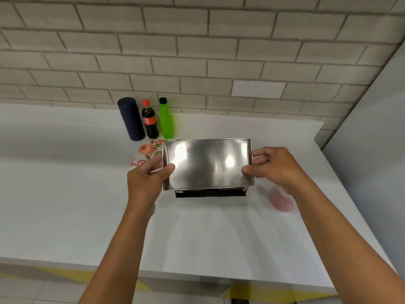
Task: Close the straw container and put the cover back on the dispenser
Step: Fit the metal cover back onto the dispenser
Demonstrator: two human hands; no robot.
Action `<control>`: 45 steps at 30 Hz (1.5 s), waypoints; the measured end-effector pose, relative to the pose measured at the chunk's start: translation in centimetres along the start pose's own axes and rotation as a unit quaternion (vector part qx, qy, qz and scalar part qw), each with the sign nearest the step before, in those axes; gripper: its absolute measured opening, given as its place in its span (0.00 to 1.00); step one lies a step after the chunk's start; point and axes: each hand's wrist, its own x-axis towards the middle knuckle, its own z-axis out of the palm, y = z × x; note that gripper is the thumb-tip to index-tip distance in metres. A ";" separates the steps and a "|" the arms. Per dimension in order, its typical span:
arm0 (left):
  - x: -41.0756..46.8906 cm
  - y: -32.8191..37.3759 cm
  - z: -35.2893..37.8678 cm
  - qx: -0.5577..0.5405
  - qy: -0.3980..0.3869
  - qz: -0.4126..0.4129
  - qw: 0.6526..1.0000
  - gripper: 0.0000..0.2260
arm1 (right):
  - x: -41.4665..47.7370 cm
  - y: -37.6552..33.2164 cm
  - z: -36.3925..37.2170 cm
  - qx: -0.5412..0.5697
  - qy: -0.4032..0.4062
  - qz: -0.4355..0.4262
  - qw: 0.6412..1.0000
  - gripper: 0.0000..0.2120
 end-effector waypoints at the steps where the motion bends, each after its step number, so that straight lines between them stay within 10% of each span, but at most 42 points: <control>1: 0.7 0.1 0.4 0.000 -0.004 0.003 1.000 0.23 | 0.4 -0.1 0.0 0.007 0.001 0.002 1.000 0.18; 45: 8.8 -0.6 4.2 0.220 0.058 -0.030 0.973 0.23 | 10.2 1.7 -2.1 0.070 -0.123 0.030 0.989 0.18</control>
